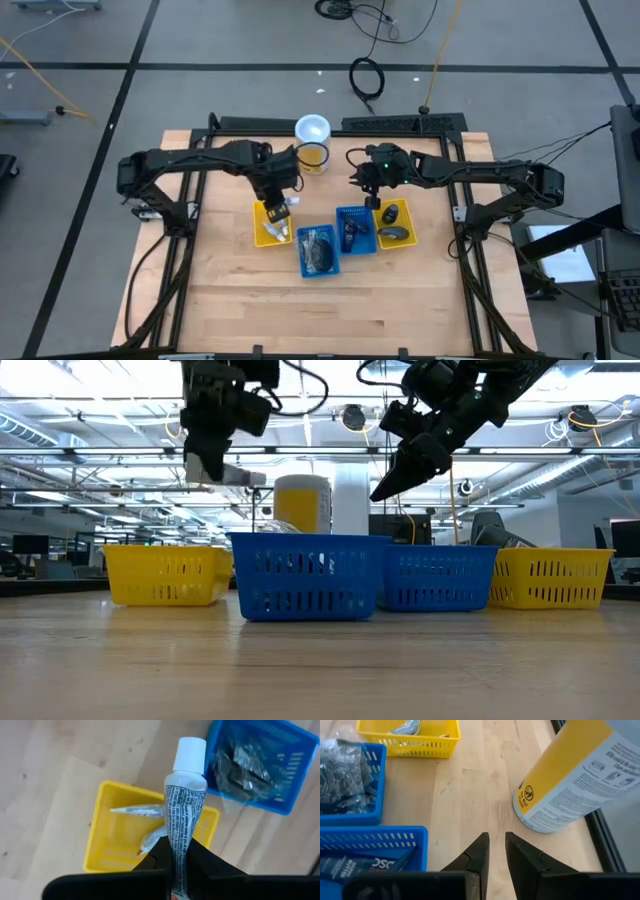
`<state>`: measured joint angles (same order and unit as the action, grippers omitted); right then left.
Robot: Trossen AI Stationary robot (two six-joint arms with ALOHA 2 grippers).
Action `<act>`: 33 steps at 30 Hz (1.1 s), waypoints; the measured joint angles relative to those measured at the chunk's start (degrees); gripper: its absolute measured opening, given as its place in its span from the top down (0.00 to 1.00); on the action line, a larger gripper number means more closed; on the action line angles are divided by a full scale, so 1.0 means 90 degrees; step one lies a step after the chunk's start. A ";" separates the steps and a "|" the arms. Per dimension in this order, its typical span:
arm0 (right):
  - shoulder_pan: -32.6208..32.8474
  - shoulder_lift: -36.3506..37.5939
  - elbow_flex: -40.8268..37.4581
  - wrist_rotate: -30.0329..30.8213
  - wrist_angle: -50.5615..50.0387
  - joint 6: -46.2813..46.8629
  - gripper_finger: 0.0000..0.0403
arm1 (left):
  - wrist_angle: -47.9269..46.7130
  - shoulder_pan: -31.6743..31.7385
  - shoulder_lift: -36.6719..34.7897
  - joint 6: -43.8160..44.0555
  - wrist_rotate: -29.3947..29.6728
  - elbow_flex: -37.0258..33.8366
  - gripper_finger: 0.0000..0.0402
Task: Pick & Place Travel size toiletries
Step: Put the white toothpaste into the left yellow bin
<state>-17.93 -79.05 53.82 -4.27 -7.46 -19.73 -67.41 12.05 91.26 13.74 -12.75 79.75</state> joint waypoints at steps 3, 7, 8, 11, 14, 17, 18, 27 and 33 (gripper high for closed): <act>0.0000 0.0000 0.0000 -0.0006 -0.0001 -0.0126 0.85 | -0.0105 -0.0311 -0.0037 0.0315 0.0542 0.0000 0.98; 0.0000 0.0000 -0.0001 -0.0019 -0.0010 -0.0084 0.85 | -0.0541 -0.0793 -0.0040 0.0641 0.1583 -0.0217 0.97; 0.0000 0.0000 -0.0002 -0.0019 -0.0010 -0.0098 0.85 | -0.0636 -0.0901 -0.0038 0.0674 0.1725 -0.0347 0.96; 0.0000 0.0000 -0.0002 -0.0022 -0.0010 0.0025 0.85 | -0.0728 -0.1105 -0.0027 0.0823 0.2124 -0.0729 0.92; 0.0031 0.0000 -0.0002 -0.0030 -0.0069 0.0723 0.85 | -0.0639 -0.1146 -0.0027 0.1029 0.2239 -0.1049 0.91; 0.0112 0.0000 -0.0002 -0.0043 -0.0125 0.1275 0.85 | -0.0605 -0.1146 -0.0029 0.1084 0.2284 -0.1193 0.93; 0.0144 0.0000 -0.0002 -0.0046 -0.0155 0.1275 0.85 | -0.0559 -0.1148 -0.0029 0.1130 0.2327 -0.1213 0.94; 0.0253 0.0000 -0.0007 -0.0049 -0.0252 0.1606 0.85 | 0.0396 -0.1148 -0.0031 0.0913 0.2129 -0.1225 0.93; 0.0255 0.0000 -0.0007 -0.0034 -0.0205 0.1456 0.85 | 0.0130 -0.1123 -0.0033 0.1104 0.2308 -0.1226 0.77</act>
<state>-15.64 -79.05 53.76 -4.58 -9.31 -6.62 -66.25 1.95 90.96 23.67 8.03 68.71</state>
